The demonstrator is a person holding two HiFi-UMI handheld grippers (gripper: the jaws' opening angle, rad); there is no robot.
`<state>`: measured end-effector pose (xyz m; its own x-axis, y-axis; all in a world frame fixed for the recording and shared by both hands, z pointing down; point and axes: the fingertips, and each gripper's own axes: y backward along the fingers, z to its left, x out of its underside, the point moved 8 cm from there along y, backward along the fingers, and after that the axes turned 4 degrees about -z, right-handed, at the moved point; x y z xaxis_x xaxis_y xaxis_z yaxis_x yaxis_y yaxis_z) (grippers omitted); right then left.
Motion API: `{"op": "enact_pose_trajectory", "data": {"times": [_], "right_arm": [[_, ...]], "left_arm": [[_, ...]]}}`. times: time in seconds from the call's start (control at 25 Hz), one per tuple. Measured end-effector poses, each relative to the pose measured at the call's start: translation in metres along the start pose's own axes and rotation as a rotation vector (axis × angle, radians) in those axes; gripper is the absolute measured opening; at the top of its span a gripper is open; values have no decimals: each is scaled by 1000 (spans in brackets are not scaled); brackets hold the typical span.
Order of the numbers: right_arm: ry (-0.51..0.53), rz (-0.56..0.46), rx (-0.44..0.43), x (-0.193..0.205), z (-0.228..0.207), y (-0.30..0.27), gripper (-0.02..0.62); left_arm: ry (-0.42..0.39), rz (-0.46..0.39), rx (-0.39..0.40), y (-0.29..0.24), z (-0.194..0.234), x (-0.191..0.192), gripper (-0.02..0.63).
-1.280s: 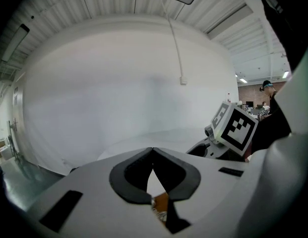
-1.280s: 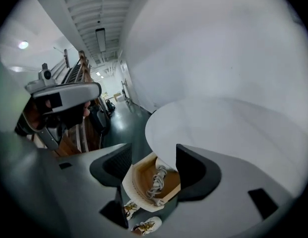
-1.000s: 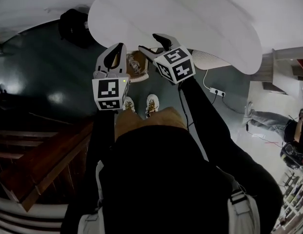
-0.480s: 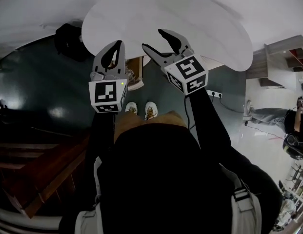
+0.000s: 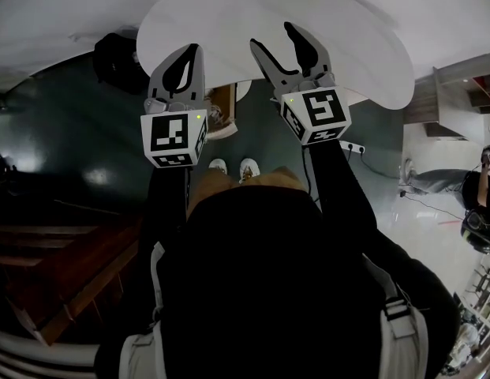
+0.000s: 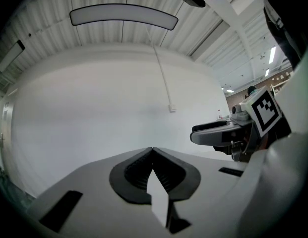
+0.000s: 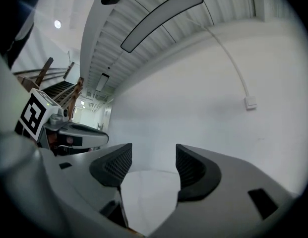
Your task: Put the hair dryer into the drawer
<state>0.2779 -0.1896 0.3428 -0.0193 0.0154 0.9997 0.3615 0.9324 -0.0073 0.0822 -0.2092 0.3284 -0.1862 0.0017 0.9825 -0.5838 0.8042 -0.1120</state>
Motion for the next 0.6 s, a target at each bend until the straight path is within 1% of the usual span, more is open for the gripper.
{"op": "enact_pose_trajectory", "data": {"times": [0.08, 0.24, 0.28, 0.6], "right_arm": [[7, -11, 2, 1, 2, 2, 287], [28, -31, -23, 1, 8, 7, 285], [32, -33, -23, 1, 9, 8, 276], [51, -51, 16, 2, 14, 17, 141]], "left_arm": [[1, -2, -1, 2, 0, 0, 15], [13, -2, -7, 3, 0, -1, 15], [16, -4, -8, 3, 0, -1, 15], [16, -6, -2, 8, -1, -1, 15]]}}
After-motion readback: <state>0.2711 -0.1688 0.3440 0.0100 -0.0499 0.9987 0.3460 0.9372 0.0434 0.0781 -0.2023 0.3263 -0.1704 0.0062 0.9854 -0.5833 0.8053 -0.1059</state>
